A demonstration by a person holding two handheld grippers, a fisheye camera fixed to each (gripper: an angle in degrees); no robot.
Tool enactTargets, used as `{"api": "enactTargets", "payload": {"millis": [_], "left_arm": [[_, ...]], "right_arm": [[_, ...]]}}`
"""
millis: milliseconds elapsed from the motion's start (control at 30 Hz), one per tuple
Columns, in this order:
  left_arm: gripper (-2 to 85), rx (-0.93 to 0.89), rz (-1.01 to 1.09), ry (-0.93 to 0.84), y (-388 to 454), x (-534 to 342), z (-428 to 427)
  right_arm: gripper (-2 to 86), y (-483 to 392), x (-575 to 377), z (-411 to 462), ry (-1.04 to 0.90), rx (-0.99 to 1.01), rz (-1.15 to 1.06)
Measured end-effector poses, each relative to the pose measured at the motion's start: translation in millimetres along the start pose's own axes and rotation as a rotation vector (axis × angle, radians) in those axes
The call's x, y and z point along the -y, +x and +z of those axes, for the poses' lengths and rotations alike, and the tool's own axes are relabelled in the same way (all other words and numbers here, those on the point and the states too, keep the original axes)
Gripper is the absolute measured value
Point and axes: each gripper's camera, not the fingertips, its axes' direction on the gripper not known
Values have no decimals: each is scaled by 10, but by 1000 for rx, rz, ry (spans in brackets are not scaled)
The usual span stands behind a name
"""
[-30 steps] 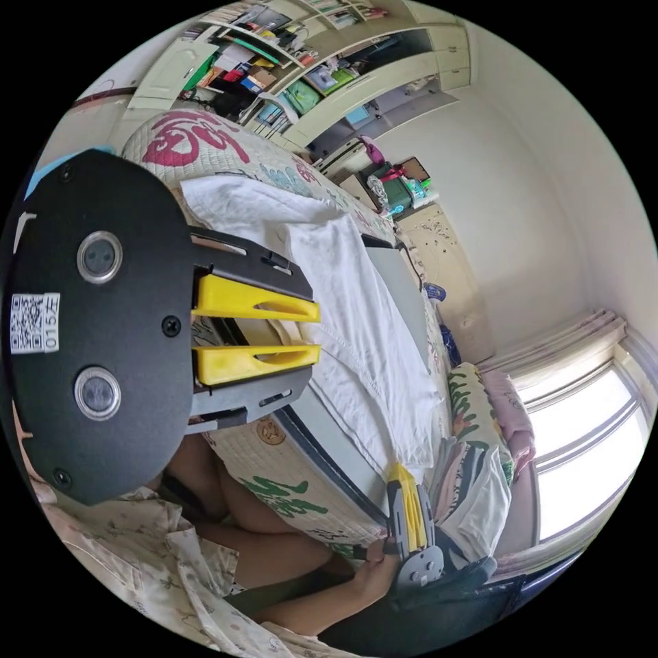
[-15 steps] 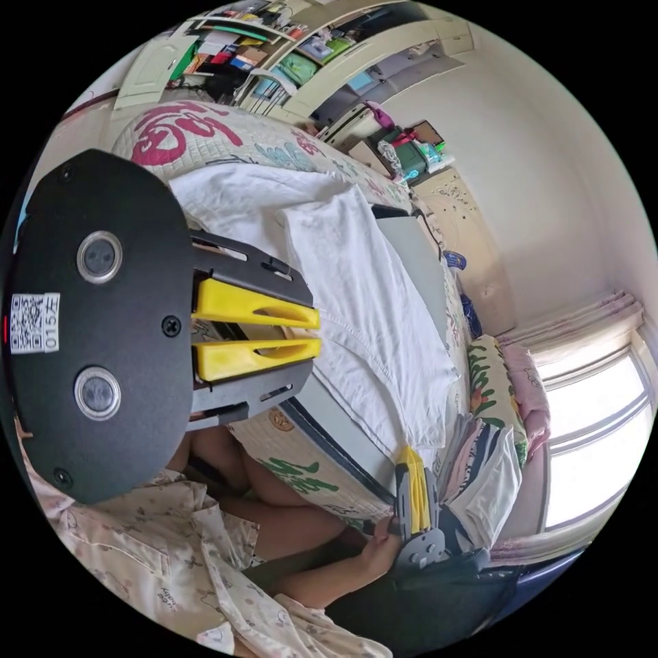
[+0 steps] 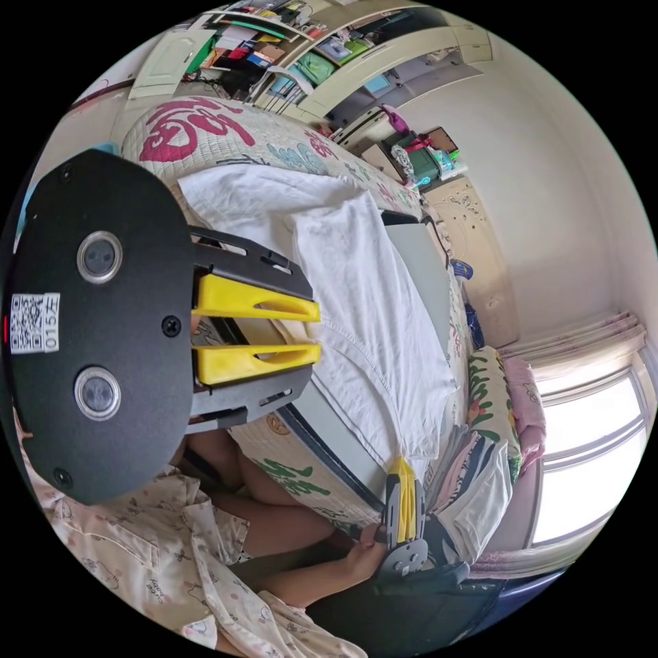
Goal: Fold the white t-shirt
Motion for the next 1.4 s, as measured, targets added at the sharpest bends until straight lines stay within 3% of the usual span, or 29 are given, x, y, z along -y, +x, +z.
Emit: {"api": "enactTargets", "payload": {"millis": [267,767,1033,1100,1233,1300,1400], "left_arm": [[-5,-30,-32,25,-142,147,-278],[-4,-34,-49,142,-352,369,-1117],[10,-76,-20,93,-452,519,-1202],[27,-91,-66,173,-634,510,-1427],[80,-75,-408,340,-1525,304,-1798],[98,-36,-570,338,-1918,199,-1751],[112,-154,-643,333,-2252,197,-1575]], "right_arm": [[-10,-155,317,-345,-4,-2,-10],[-10,-269,1121,-1382,25,30,-12],[-6,-205,1628,-1799,-73,82,-26],[2,-14,1738,-2068,-19,117,28],[91,766,1831,-2681,158,100,340],[102,1110,1827,-2755,175,91,473],[111,1436,1922,-2717,128,93,582]]}}
